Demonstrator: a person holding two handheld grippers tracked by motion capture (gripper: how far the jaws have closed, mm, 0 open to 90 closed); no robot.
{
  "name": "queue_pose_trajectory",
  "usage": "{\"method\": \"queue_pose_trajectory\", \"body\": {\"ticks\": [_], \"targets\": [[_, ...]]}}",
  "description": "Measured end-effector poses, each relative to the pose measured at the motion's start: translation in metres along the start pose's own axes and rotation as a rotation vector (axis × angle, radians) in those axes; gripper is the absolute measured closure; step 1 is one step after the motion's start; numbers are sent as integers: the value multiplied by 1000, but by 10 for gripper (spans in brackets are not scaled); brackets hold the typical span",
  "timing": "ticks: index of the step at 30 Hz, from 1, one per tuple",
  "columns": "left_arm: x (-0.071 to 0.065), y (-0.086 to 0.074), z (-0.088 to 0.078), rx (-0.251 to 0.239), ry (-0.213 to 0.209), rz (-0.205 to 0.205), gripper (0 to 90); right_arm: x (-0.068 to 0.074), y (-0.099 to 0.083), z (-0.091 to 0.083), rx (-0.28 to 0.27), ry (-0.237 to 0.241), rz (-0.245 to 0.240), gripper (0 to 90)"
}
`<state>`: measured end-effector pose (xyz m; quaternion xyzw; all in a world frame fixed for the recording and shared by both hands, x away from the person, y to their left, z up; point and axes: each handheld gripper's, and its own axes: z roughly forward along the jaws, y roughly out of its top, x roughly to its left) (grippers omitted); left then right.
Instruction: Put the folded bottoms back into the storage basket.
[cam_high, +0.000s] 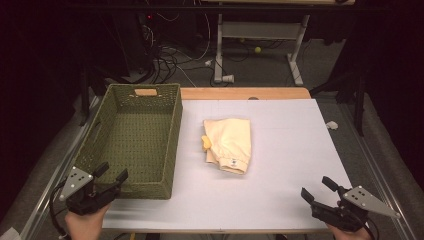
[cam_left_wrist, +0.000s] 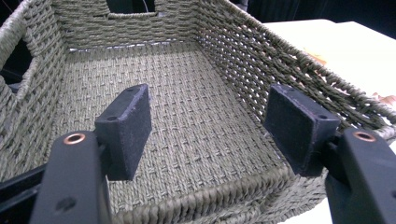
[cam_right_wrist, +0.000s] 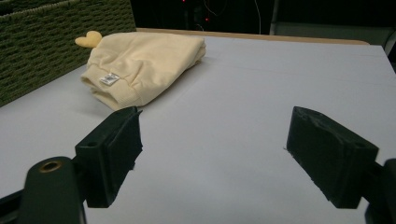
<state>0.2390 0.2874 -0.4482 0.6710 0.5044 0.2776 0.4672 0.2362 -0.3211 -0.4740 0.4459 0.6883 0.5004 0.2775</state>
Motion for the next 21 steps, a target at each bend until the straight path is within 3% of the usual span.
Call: {"method": "queue_pose_trajectory", "body": {"ticks": [13, 21], "targets": [[-13, 5, 5, -4, -12, 43, 302, 0, 0, 1, 6, 9, -9, 188], [-17, 7, 8, -9, -32, 29, 302, 0, 0, 1, 5, 9, -10, 190]]}}
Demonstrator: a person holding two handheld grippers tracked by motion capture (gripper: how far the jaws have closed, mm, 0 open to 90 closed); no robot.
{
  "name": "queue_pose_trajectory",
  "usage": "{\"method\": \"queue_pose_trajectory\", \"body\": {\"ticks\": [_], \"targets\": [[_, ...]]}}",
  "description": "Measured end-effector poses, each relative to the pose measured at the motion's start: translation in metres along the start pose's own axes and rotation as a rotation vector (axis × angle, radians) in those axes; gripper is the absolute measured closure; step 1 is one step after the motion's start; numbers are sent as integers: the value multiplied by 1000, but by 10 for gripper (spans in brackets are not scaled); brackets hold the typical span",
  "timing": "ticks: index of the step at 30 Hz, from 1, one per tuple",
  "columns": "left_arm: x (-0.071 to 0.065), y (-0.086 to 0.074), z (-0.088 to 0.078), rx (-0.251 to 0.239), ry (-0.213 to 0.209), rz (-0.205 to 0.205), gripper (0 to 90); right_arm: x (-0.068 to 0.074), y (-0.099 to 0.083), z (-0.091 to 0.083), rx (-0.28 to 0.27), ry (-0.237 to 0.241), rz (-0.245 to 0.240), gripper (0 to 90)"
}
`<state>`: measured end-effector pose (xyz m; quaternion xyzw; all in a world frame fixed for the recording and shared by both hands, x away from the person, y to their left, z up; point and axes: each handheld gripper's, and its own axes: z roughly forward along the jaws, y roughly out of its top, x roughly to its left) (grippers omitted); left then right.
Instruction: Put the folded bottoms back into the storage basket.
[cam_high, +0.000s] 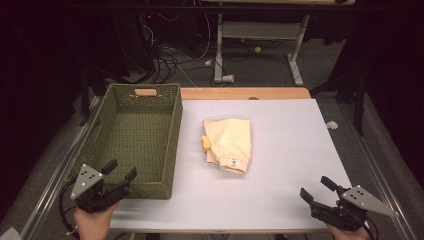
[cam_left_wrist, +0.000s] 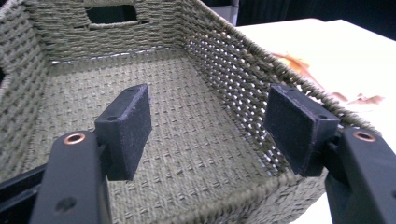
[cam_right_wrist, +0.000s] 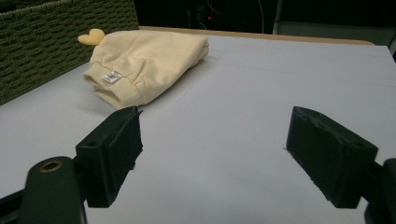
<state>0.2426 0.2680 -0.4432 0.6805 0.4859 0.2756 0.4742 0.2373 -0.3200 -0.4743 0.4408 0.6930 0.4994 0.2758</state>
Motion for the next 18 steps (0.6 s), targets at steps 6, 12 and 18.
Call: {"method": "queue_pose_trajectory", "body": {"ticks": [6, 12, 18], "targets": [[-7, 3, 1, -6, -15, 17, 302, 0, 0, 0, 0, 1, -1, 190], [-13, 4, 5, -7, -32, 24, 302, -1, 0, 0, -3, 4, 4, 190], [-18, 6, 7, -8, -45, 35, 302, 0, 0, 0, -2, 8, -2, 190]]}}
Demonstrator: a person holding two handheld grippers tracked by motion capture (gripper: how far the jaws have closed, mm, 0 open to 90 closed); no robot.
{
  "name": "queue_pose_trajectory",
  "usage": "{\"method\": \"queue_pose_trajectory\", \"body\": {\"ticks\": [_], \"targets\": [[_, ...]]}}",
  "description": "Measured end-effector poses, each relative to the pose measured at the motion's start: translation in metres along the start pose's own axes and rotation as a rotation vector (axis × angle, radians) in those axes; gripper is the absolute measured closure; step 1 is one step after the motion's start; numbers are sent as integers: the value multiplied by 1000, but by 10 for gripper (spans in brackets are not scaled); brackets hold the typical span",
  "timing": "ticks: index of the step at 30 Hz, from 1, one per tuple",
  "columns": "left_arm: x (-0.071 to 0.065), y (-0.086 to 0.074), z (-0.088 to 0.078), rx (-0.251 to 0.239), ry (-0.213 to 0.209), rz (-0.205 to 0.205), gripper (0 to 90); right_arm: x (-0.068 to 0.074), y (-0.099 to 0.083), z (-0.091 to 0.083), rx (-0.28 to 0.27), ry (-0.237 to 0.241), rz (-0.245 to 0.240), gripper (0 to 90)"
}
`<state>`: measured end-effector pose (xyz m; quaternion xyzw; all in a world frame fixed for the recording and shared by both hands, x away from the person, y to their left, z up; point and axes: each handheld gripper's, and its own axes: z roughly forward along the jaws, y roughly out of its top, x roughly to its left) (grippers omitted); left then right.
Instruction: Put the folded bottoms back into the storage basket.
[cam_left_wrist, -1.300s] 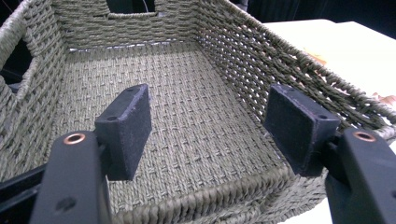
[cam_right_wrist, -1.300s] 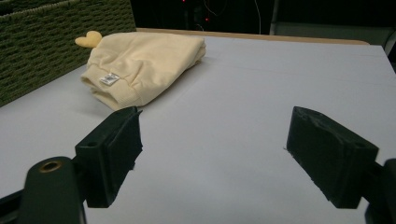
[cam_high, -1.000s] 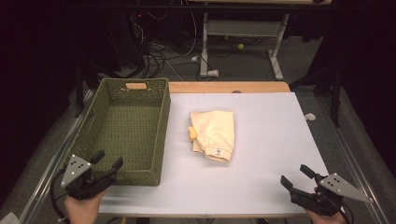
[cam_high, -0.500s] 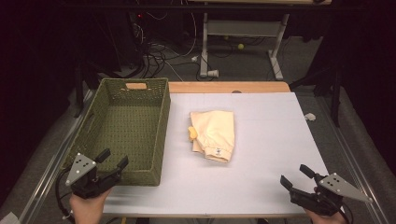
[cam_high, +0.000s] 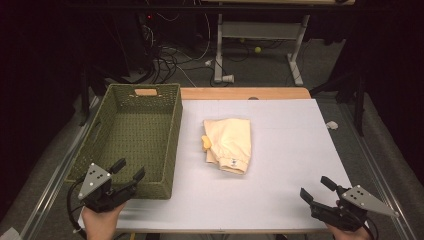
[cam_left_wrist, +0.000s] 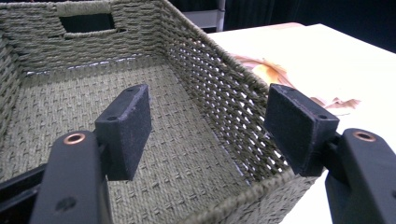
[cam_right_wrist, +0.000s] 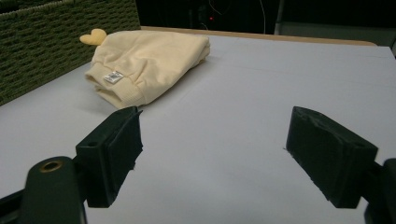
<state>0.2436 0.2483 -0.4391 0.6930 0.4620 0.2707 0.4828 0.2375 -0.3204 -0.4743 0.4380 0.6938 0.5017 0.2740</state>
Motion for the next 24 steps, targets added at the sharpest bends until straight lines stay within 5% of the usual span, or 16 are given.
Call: {"method": "queue_pose_trajectory", "body": {"ticks": [24], "targets": [[-21, 6, 15, 13, -60, 36, 302, 0, 0, 1, 5, 8, -1, 190]]}}
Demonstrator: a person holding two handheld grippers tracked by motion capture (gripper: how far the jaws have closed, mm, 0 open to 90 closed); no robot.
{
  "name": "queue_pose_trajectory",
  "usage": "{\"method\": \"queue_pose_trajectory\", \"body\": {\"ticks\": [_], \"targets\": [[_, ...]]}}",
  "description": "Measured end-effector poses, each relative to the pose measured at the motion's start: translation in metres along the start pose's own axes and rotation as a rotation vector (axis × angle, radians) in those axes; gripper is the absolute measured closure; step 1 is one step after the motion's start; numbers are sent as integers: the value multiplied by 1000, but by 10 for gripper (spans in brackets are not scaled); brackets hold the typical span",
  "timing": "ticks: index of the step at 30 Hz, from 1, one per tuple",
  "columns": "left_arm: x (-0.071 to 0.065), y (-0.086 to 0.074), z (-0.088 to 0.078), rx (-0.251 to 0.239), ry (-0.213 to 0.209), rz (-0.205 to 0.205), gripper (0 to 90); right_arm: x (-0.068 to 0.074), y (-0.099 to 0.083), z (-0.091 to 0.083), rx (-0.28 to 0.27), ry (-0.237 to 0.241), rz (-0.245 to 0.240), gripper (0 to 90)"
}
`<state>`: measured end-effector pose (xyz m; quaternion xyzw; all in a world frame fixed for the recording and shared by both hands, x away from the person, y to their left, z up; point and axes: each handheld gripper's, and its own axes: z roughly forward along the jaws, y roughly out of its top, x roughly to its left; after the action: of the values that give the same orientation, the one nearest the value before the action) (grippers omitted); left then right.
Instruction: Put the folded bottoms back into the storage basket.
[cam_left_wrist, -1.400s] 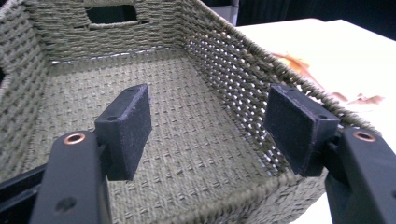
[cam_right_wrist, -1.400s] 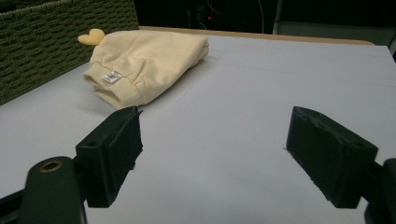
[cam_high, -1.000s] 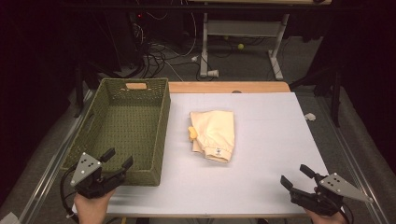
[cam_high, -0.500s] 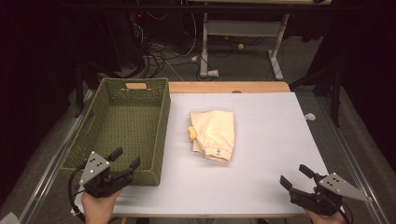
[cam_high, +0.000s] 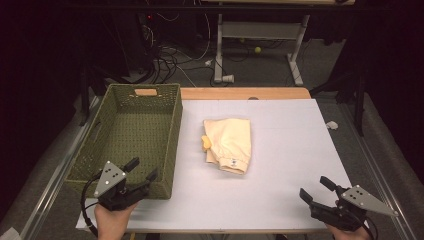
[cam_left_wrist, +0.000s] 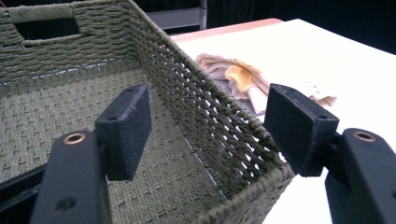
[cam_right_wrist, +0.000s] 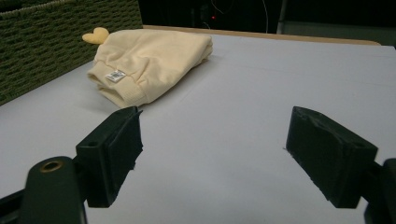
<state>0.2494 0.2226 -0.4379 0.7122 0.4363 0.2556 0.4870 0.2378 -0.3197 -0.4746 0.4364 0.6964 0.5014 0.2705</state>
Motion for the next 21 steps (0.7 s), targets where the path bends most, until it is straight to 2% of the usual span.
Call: {"method": "queue_pose_trajectory", "body": {"ticks": [12, 15, 21], "targets": [[-7, 2, 5, -4, -25, 4, 302, 0, 0, 0, 0, 3, -3, 191], [-10, 5, 7, -7, -45, 2, 302, 0, 0, 1, 2, 4, -4, 192], [-21, 8, 12, 0, -65, 35, 302, 0, 0, 1, 2, 5, -6, 193]]}}
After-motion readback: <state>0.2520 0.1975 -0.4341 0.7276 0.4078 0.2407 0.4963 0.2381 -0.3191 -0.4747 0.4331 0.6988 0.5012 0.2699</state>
